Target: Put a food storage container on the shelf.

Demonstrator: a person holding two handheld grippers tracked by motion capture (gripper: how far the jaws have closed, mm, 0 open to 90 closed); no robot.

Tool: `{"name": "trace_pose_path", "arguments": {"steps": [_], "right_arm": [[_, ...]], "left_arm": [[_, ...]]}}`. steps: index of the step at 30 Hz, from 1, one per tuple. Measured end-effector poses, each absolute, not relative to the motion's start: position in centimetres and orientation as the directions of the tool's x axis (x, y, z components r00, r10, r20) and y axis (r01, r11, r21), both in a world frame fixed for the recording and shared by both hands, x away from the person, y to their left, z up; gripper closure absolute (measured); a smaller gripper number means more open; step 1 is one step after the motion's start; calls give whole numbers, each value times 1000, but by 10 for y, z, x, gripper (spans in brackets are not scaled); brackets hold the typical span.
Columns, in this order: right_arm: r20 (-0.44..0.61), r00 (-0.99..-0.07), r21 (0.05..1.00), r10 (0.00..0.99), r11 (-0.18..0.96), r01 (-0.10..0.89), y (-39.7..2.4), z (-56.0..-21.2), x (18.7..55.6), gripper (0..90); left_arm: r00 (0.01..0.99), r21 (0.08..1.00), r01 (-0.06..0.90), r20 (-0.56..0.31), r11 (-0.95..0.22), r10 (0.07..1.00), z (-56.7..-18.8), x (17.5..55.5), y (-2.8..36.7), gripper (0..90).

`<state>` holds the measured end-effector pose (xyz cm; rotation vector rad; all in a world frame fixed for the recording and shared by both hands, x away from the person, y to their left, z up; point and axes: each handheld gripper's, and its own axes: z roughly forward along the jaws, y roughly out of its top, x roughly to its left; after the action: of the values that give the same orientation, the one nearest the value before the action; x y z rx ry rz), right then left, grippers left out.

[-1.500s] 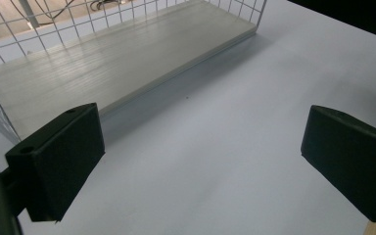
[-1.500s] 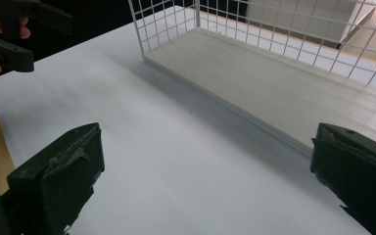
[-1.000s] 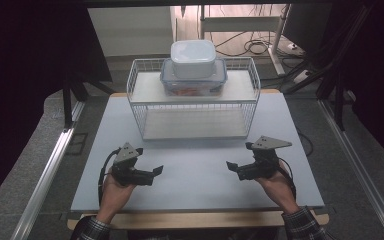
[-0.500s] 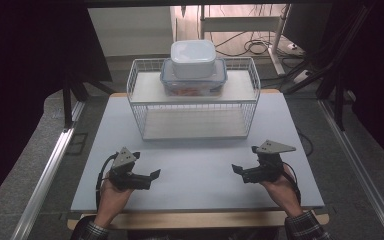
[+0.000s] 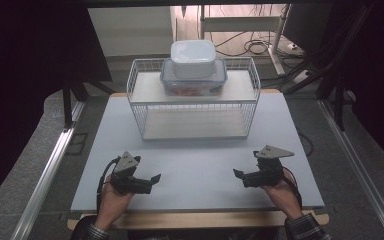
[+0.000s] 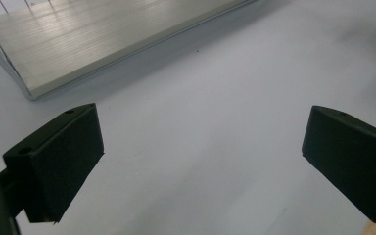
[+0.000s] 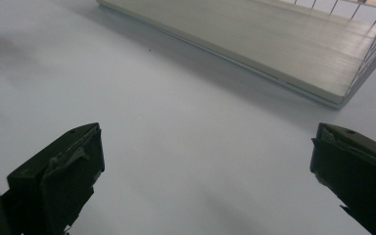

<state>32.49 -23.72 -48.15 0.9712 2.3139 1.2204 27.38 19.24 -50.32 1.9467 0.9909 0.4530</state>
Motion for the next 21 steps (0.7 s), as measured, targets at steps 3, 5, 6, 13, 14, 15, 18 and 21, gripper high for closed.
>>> {"name": "trace_pose_path", "arguments": {"steps": [3,5,6,13,14,15,18,21], "right_arm": [[9,-703,813,711,404,419,-238,-487,325,0],[9,-703,809,711,409,423,-238,-489,326,0],[9,-703,809,711,409,423,-238,-489,326,0],[7,-705,789,709,429,439,-237,-498,327,0],[5,-708,783,706,437,442,-236,-501,328,0],[5,-710,779,704,443,444,-235,-503,328,0],[-4,-718,764,696,465,446,-234,-508,329,0],[-8,-723,752,691,481,451,-232,-511,330,0]], "left_arm": [[615,827,474,-67,-301,786,-508,275,192,15],[615,824,480,-69,-303,786,-510,276,191,15],[615,824,480,-69,-303,786,-510,276,191,14],[621,811,492,-72,-316,781,-518,278,188,14],[623,805,495,-67,-327,779,-520,279,186,14],[625,801,497,-65,-333,778,-521,279,186,13],[630,788,510,-69,-345,774,-525,281,183,12],[631,775,520,-66,-358,773,-528,282,181,10]]}}
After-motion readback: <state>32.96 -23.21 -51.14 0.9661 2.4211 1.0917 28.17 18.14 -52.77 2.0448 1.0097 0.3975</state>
